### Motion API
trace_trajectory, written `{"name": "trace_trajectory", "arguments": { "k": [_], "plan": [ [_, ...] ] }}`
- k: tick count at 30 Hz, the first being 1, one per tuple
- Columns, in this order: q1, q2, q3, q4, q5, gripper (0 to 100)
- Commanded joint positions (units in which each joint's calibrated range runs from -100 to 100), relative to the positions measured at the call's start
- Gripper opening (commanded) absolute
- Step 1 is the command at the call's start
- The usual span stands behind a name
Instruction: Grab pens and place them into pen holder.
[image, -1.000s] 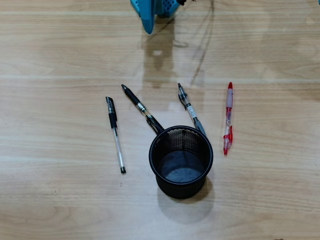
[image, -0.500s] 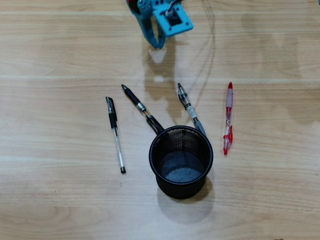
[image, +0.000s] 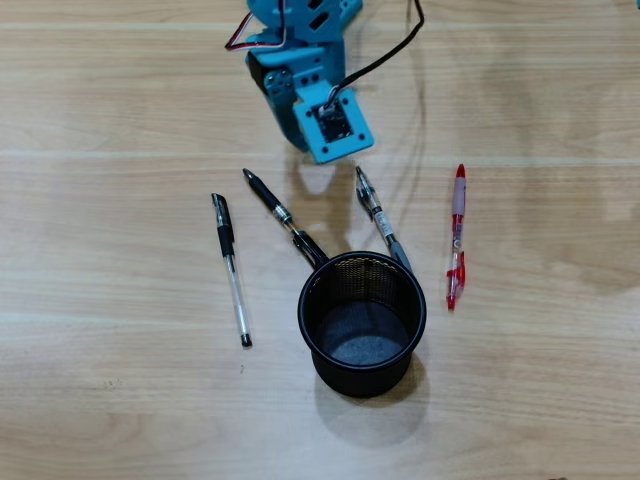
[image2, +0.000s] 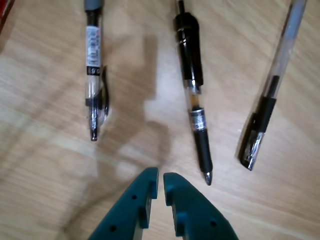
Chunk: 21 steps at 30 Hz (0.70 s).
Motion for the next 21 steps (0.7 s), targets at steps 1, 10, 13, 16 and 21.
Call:
{"name": "trace_trajectory", "arguments": {
  "k": [1, 10, 13, 16, 21],
  "plan": [
    [3.15, 5.09, -9.45, 3.01, 0.09, 2],
    [10.87, 21.47, -34.41, 20.74, 0.29, 2],
    [12.96, 25.75, -40.99, 21.95, 1.86, 2],
    [15.23, 28.36, -45.32, 23.33, 1.96, 2],
    [16.95, 29.79, -48.74, 24.71, 1.71, 2]
  ]
}}
